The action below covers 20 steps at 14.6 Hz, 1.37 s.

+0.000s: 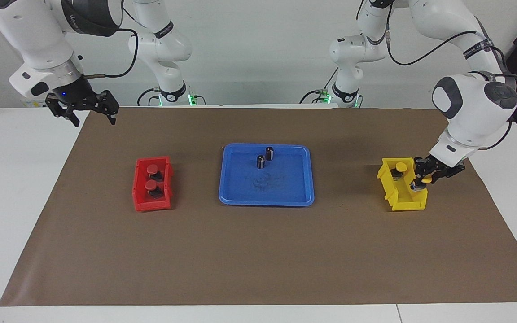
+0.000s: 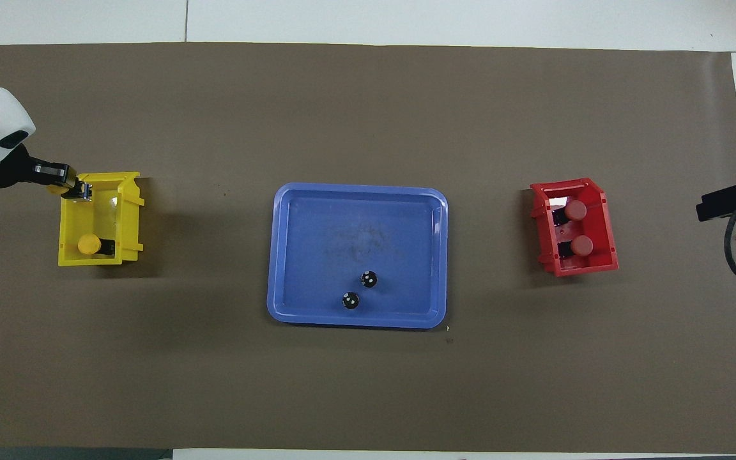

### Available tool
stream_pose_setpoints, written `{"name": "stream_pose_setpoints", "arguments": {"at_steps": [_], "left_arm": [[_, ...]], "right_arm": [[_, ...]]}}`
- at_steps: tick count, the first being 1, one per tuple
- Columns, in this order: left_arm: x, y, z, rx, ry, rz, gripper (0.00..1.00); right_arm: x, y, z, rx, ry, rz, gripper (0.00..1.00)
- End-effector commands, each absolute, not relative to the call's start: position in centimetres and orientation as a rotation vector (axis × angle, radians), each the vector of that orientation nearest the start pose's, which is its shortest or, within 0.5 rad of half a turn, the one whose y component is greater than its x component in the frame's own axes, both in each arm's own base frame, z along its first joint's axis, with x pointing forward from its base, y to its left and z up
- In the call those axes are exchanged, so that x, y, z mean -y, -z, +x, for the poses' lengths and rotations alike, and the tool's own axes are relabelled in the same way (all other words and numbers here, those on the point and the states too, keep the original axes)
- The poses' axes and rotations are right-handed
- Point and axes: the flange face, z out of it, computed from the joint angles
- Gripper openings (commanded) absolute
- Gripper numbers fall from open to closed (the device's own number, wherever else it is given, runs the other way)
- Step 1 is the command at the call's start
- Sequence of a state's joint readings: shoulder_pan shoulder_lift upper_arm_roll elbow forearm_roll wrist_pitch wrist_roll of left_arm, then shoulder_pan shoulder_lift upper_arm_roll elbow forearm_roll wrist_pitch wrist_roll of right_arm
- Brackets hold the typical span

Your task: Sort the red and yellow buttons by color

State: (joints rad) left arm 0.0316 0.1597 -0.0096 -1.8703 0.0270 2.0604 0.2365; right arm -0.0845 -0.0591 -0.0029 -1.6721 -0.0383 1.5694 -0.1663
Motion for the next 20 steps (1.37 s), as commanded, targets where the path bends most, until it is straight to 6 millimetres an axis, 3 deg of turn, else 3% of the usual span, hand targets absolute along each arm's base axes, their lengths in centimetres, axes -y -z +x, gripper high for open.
{"name": "stream_pose_setpoints", "arguments": {"at_steps": [1, 6, 8, 10, 12, 15, 20], "left_arm": [[-1.1, -42.0, 59.1, -0.366, 0.097, -3.107, 0.01], [-1.0, -39.0, 58.8, -0.325, 0.117, -3.112, 0.01], [-1.4, -36.8, 58.4, -0.314, 0.098, -3.117, 0.01], [-1.3, -36.2, 58.4, -0.318, 0.131, -3.112, 0.04], [-1.3, -36.6, 58.7, -0.314, 0.145, -3.112, 0.43], [-1.4, -36.7, 58.9, -0.276, 0.145, -3.145, 0.59], [-1.4, -40.1, 60.6, -0.284, 0.094, -3.155, 0.71]], "right_arm": [[5.1, -61.6, 53.4, 0.102, -0.081, -3.165, 1.0], [4.9, -61.9, 53.4, 0.091, -0.09, -3.14, 1.0], [4.6, -61.8, 53.3, 0.103, -0.099, -3.139, 1.0], [4.5, -61.7, 53.2, 0.108, -0.106, -3.136, 1.0], [4.5, -61.7, 53.4, 0.106, -0.088, -3.141, 1.0], [4.2, -61.7, 53.3, 0.113, -0.1, -3.14, 1.0], [4.1, -61.3, 52.9, 0.113, -0.118, -3.135, 1.0]]}}
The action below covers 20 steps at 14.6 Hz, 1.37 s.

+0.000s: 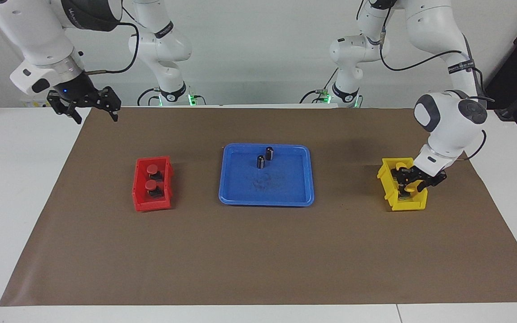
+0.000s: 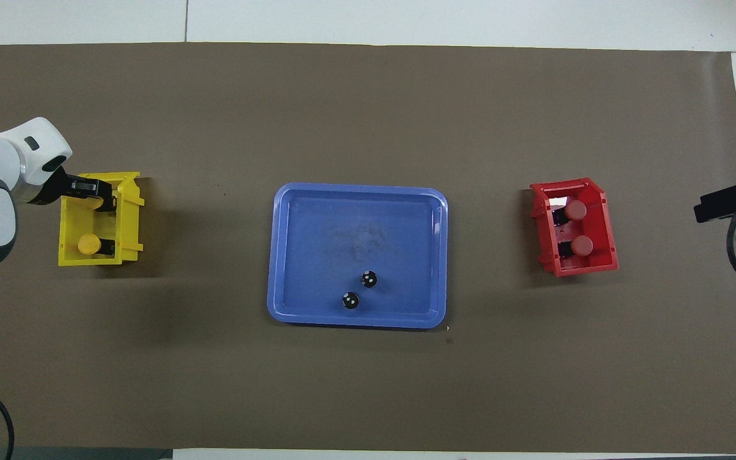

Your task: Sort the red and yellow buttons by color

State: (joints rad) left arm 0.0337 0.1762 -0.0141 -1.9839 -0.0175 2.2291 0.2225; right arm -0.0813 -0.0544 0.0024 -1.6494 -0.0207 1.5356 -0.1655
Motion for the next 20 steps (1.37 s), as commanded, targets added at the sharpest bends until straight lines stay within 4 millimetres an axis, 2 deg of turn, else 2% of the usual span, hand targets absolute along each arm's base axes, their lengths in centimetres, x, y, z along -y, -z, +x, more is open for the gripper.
{"name": "stream_pose_setpoints", "arguments": {"at_steps": [1, 2, 3, 5, 7, 9, 13, 17, 20], "left_arm": [[-1.3, -41.2, 60.8, -0.288, 0.091, -3.155, 0.79], [-1.2, -42.4, 60.9, -0.294, 0.053, -3.158, 0.94], [-0.9, -44.0, 61.0, -0.304, 0.005, -3.161, 1.0], [-0.4, -48.2, 61.2, -0.315, -0.061, -3.169, 1.0], [0.5, -52.0, 61.3, -0.305, -0.033, -3.183, 1.0], [2.4, -56.0, 60.6, -0.256, -0.035, -3.184, 1.0], [2.9, -60.9, 57.7, -0.271, -0.051, -3.177, 1.0], [3.2, -62.6, 56.1, -0.293, -0.068, -3.172, 1.0], [3.7, -62.8, 55.9, -0.31, -0.068, -3.169, 1.0]], "right_arm": [[4.1, -61.3, 52.9, 0.113, -0.118, -3.135, 1.0], [4.2, -61.3, 52.9, 0.111, -0.118, -3.135, 1.0], [4.2, -61.3, 52.9, 0.113, -0.118, -3.135, 1.0], [4.2, -61.3, 52.9, 0.113, -0.118, -3.135, 1.0], [4.2, -61.3, 52.9, 0.111, -0.114, -3.136, 1.0], [4.1, -61.3, 53.0, 0.111, -0.106, -3.137, 1.0], [4.0, -61.3, 52.9, 0.118, -0.116, -3.135, 1.0], [4.0, -61.3, 52.9, 0.118, -0.116, -3.135, 1.0], [4.1, -61.3, 52.9, 0.115, -0.116, -3.135, 1.0]]}}
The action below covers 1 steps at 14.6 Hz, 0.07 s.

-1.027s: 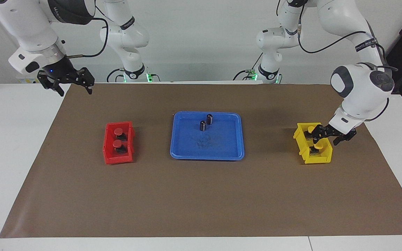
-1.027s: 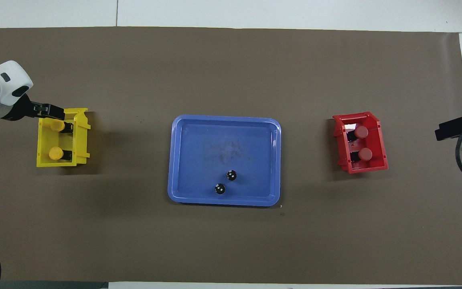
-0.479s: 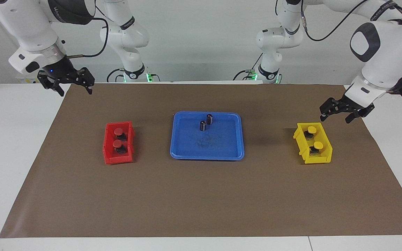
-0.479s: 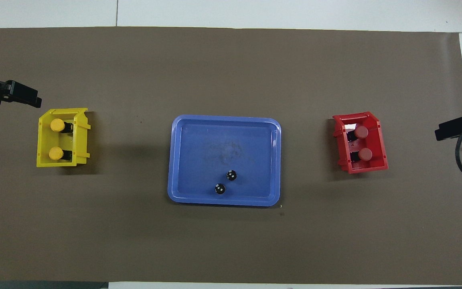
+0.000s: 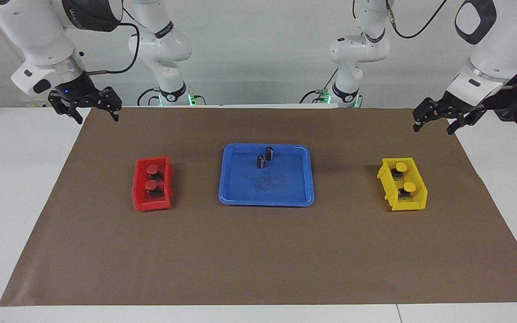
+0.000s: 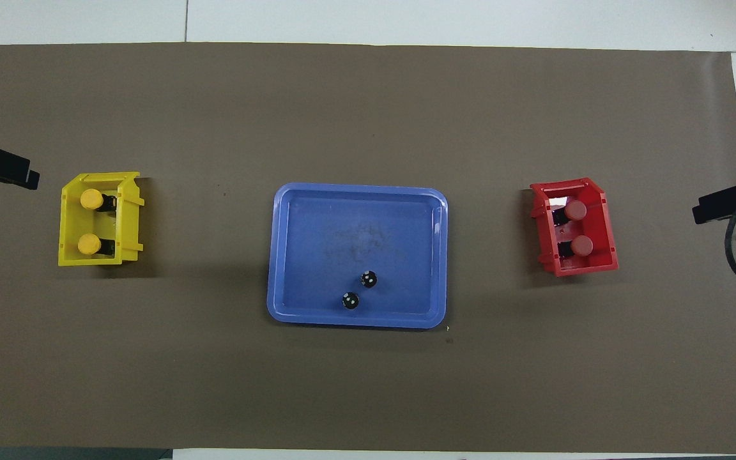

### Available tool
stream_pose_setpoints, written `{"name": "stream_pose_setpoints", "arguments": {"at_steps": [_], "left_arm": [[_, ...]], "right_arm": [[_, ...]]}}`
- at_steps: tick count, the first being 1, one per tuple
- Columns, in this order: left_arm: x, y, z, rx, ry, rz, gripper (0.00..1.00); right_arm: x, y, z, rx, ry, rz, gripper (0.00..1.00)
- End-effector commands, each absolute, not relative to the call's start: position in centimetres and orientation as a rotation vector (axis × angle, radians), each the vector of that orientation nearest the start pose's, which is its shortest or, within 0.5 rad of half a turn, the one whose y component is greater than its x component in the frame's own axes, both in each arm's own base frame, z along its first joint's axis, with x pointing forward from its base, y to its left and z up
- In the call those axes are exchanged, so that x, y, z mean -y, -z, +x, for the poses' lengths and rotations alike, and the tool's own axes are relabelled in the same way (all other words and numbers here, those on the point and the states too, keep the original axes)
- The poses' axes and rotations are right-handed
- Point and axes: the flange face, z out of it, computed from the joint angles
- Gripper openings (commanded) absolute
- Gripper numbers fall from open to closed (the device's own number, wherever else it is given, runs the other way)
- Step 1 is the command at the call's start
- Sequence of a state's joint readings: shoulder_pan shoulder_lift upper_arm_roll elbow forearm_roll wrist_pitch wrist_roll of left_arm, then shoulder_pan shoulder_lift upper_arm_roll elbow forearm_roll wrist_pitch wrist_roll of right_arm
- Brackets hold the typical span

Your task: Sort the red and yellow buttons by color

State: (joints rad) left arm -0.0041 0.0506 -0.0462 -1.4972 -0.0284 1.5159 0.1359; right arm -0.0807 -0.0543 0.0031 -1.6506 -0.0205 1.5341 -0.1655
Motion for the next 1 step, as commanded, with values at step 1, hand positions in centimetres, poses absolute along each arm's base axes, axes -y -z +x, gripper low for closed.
{"name": "stream_pose_setpoints", "arguments": {"at_steps": [1], "left_arm": [[4.0, -62.85, 55.84, -0.318, -0.066, -3.168, 1.0]], "right_arm": [[4.05, -61.29, 52.92, 0.118, -0.116, -3.135, 1.0]]}}
